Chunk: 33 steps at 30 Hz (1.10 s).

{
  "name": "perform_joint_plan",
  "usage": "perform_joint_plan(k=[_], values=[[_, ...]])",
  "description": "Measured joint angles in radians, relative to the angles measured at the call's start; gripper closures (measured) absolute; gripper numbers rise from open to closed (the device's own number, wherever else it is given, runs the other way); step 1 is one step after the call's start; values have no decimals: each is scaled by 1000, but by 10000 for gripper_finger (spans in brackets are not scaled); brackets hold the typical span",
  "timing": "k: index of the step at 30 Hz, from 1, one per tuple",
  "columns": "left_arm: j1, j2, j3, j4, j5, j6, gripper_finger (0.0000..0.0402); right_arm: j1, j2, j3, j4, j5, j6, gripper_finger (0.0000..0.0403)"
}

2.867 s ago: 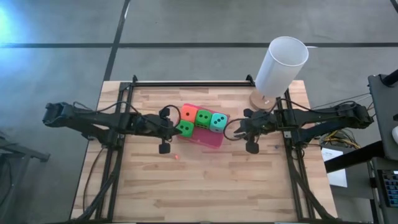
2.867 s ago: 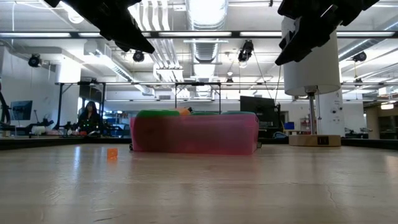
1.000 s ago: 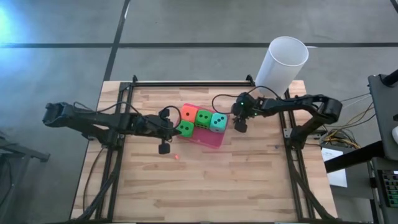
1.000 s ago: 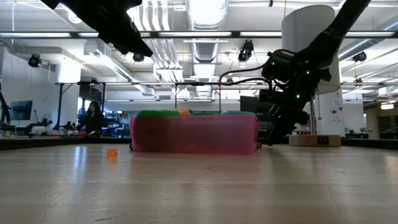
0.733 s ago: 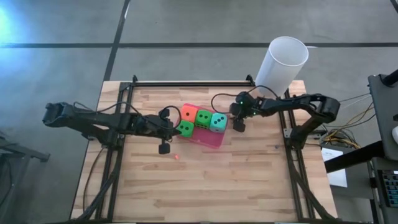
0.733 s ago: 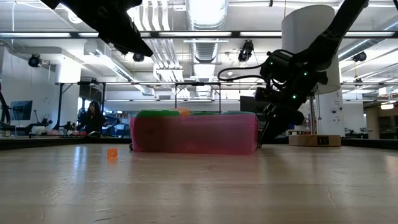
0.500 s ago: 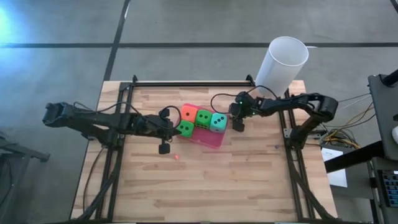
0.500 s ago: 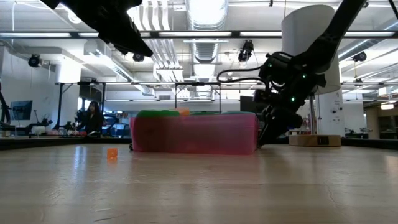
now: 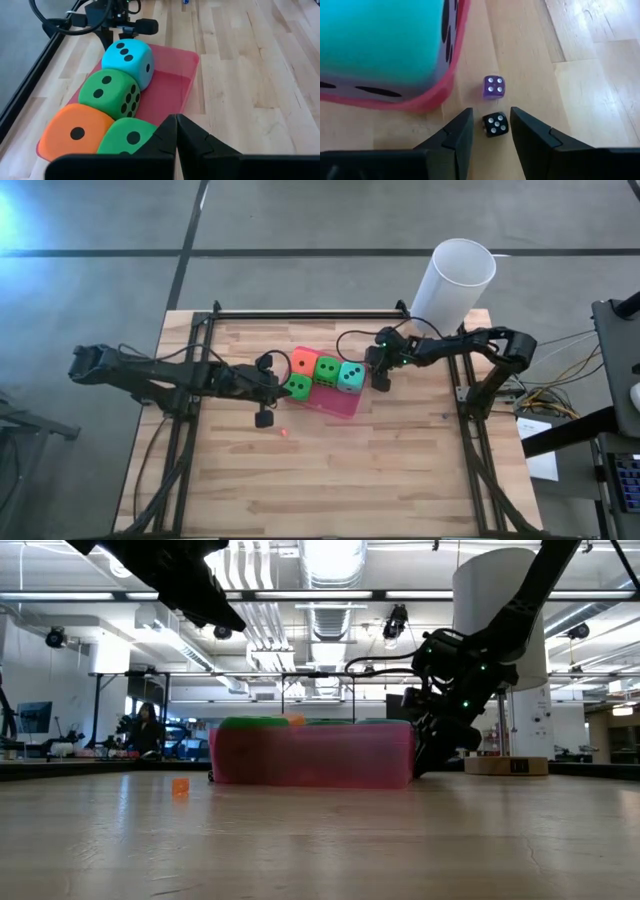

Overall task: Pick & Place Dice
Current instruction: Put the right small black die into the pink bin

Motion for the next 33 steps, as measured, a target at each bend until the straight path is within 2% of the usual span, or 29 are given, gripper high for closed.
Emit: perform_joint_plan(k=[11,18,28,33], values=[[0,0,0,0,0,-2,391,-4,-1,-2,-11,-7,4,353],[0,0,0,0,0,-2,391,-4,-21,-2,-33,3,19,355],[0,0,0,-1,0,-2,391,2,-234,-7,-314,20,89,353],[0,0,0,0,0,-2,391,39,-370,-7,-368,19,136,352]])
